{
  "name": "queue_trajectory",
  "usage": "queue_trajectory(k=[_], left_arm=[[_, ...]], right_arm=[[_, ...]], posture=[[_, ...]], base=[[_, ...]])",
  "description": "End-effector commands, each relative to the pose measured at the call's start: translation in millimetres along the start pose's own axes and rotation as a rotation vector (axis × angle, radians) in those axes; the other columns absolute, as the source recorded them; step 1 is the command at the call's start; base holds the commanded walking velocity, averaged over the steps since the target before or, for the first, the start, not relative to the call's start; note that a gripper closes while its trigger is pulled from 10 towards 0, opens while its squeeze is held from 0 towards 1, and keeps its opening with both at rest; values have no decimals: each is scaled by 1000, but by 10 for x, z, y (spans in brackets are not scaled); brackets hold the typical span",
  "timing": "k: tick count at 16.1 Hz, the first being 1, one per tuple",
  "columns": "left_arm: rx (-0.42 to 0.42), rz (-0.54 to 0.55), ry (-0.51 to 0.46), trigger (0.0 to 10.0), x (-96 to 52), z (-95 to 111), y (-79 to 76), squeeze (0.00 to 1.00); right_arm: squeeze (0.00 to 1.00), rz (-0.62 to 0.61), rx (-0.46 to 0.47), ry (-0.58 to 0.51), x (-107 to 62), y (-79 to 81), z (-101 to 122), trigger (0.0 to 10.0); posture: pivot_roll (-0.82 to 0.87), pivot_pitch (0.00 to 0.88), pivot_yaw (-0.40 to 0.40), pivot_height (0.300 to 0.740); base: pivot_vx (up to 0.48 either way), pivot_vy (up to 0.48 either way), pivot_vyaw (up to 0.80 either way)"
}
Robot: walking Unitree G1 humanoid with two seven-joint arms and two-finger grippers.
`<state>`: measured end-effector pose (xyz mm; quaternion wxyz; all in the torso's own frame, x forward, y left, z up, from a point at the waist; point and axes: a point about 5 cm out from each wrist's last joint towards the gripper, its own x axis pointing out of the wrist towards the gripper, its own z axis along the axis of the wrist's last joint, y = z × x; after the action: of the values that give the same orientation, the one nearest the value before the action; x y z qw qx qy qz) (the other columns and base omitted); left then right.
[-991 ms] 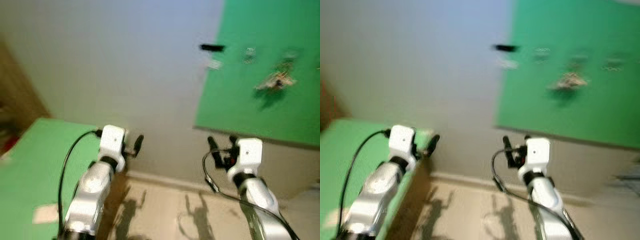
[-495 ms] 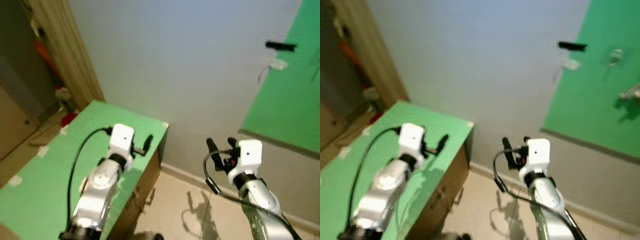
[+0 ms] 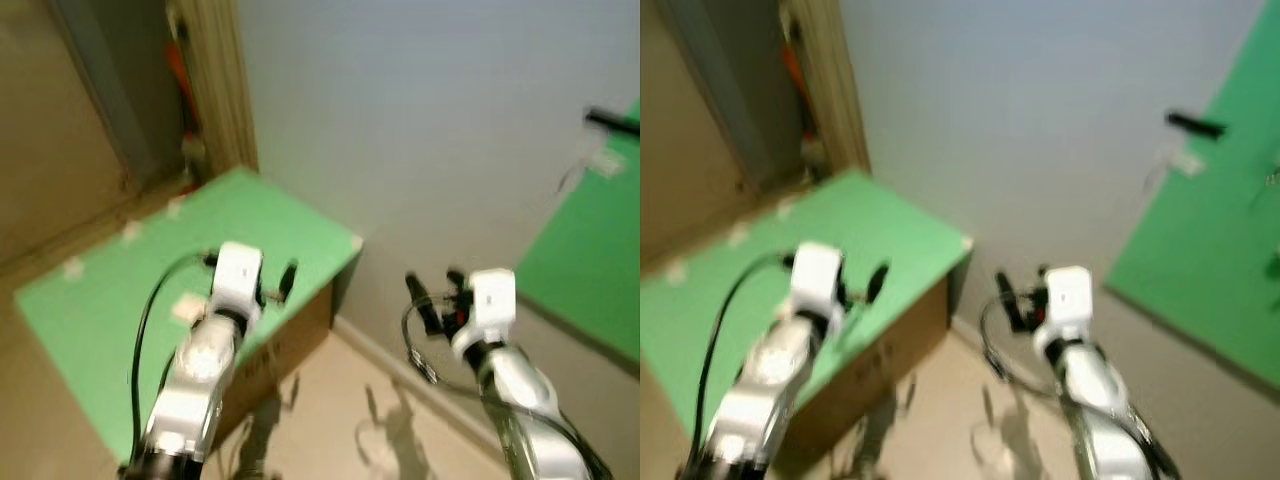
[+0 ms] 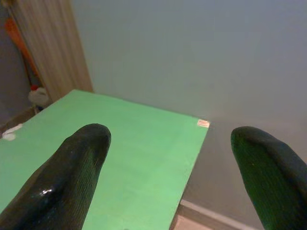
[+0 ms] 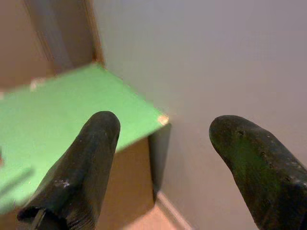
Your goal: Hang keys on a hook
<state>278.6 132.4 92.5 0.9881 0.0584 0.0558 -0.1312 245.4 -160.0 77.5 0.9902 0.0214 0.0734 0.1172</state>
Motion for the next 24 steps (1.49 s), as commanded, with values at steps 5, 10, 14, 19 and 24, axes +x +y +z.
queue_trajectory(k=[5,10,14,19,24], left_arm=[[1,12,3,10000,89,-14,17,0],[91,60,-47,10000,-174,-126,99,0],[195,16,-50,10000,-516,-374,-16,0],[128,71,10,10000,-364,-517,73,0],[46,135,42,10000,-398,-608,142,0]], right_arm=[[0,-16,-33,-11,36,12,-19,10000],[0,-143,-81,-70,-74,-126,-43,10000],[0,-150,-108,-19,-438,-99,-329,10000],[0,-125,-137,7,-433,-179,-364,10000],[0,-29,-103,-17,-143,-40,-258,10000]], posture=[[-112,0,29,722],[-100,0,18,722],[-82,0,2,722],[-60,0,-14,722],[-34,11,-20,722]], base=[[0,-161,625],[0,0,625],[0,0,630],[0,0,0],[0,438,320]])
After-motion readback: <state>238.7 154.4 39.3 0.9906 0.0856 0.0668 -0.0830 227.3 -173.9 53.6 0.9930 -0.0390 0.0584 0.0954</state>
